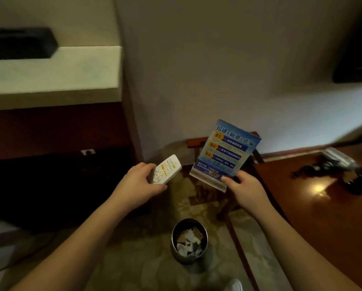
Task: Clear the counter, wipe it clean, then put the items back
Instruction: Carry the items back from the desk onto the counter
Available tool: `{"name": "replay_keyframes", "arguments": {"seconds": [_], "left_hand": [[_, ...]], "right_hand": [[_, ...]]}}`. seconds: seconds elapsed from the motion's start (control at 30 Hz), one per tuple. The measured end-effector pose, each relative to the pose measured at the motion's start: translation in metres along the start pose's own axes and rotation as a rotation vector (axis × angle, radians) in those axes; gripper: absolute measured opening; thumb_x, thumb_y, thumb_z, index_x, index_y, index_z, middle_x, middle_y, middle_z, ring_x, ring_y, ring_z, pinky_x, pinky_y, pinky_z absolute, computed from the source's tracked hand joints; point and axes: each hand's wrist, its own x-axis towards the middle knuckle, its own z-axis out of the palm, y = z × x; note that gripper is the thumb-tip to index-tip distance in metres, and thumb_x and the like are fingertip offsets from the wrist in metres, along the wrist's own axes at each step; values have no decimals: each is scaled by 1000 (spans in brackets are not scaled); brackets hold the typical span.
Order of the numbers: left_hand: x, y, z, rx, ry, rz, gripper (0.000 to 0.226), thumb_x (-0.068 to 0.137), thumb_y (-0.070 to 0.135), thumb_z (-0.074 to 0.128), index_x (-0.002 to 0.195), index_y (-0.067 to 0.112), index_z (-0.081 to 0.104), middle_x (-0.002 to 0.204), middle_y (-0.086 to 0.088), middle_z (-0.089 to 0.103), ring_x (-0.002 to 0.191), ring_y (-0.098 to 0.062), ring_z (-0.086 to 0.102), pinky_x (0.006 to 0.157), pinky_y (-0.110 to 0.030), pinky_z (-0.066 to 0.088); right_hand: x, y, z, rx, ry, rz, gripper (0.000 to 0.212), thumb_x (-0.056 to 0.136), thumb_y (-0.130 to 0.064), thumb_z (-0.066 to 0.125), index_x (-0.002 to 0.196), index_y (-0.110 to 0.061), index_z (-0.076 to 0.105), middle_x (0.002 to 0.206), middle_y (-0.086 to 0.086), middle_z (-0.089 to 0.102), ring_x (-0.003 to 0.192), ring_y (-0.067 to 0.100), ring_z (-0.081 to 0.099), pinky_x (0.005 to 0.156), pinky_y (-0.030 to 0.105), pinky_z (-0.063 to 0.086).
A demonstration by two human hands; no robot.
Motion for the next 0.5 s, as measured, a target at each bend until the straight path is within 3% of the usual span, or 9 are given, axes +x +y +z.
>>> {"name": "replay_keyframes", "arguments": {"seconds": [0.1, 0.27, 0.37, 0.5], "left_hand": [[-24, -27, -40, -6, 99, -52, 72, 79, 47, 73, 140, 20, 46, 110, 12, 45, 104, -7, 46, 74, -22, 41], [-53, -59, -104, 12, 213, -118, 68, 81, 45, 72, 139, 19, 47, 114, 8, 48, 105, -9, 47, 77, -24, 44], [-64, -73, -141, 18, 268, -134, 65, 81, 45, 72, 136, 20, 50, 112, 8, 49, 103, -8, 49, 77, -26, 45], [-70, -89, -189, 49, 352, -166, 61, 79, 44, 73, 133, 22, 52, 111, 9, 50, 103, -7, 48, 78, -28, 46]], "right_hand": [[9, -45, 24, -47, -75, -88, 31, 93, -31, 58, 123, -23, 60, 104, -13, 57, 88, 1, 50, 66, 9, 34], [23, -117, 56, -20, -166, -215, 28, 93, -30, 59, 120, -25, 61, 110, -11, 61, 95, 4, 52, 79, 22, 40], [34, -156, 71, 3, -231, -281, 18, 92, -30, 61, 109, -32, 60, 94, -19, 60, 83, -6, 52, 67, 12, 39], [51, -207, 86, 52, -283, -392, 16, 90, -26, 64, 102, -37, 62, 91, -22, 61, 86, -1, 56, 71, 18, 41]]}}
